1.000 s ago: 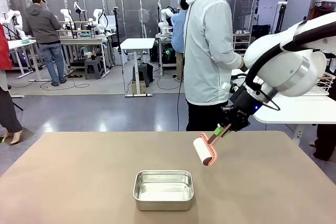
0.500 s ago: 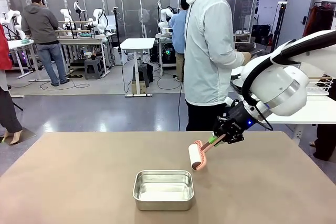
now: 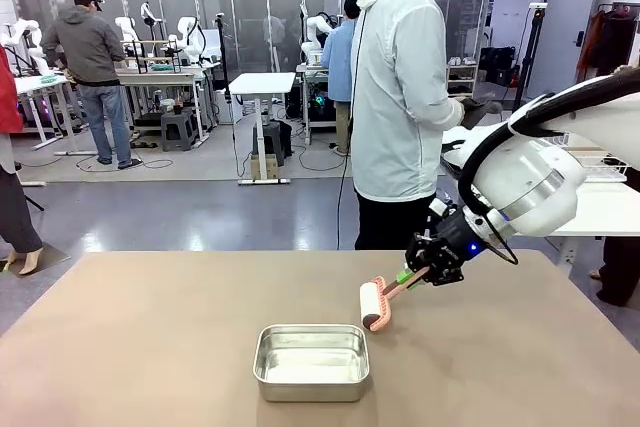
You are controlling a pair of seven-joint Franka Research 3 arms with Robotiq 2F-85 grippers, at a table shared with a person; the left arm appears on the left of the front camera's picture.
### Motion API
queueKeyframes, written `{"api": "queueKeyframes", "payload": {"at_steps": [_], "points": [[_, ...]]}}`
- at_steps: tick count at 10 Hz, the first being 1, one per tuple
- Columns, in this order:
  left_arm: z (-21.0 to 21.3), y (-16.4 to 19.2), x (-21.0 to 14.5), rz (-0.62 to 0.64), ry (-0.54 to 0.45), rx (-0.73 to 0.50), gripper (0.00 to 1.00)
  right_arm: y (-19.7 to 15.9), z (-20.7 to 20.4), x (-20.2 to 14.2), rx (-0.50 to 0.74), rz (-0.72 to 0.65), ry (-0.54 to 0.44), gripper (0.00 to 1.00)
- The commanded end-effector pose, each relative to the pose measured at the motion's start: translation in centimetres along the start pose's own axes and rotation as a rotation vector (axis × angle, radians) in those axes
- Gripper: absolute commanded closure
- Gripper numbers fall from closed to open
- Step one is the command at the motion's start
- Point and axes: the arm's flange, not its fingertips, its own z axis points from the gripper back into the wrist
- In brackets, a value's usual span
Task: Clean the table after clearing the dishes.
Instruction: When the right (or left) Handle tray is removed, use the right hand (or left hand) to clean the right (or left) side of the table with the Lint Roller.
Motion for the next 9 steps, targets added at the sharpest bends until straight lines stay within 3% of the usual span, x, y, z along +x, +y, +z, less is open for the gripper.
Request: {"api": "queueKeyframes", "payload": {"at_steps": [1, 3, 6, 9], "points": [[0.2, -0.2, -0.2, 0.002, -0.007, -0.008, 0.00, -3.4, 0.5, 0.6, 0.001, -0.028, 0.048, 0.80], [0.2, -0.2, -0.2, 0.002, -0.007, -0.008, 0.00, -7.8, 2.3, 2.7, 0.043, -0.068, 0.067, 0.80], [0.2, -0.2, -0.2, 0.002, -0.007, -0.008, 0.00, -13.4, 5.1, 3.9, 0.002, -0.082, 0.158, 0.80], [0.2, -0.2, -0.2, 0.002, -0.007, -0.008, 0.00, -17.0, 9.9, 3.8, -0.105, -0.142, 0.125, 0.80]]}}
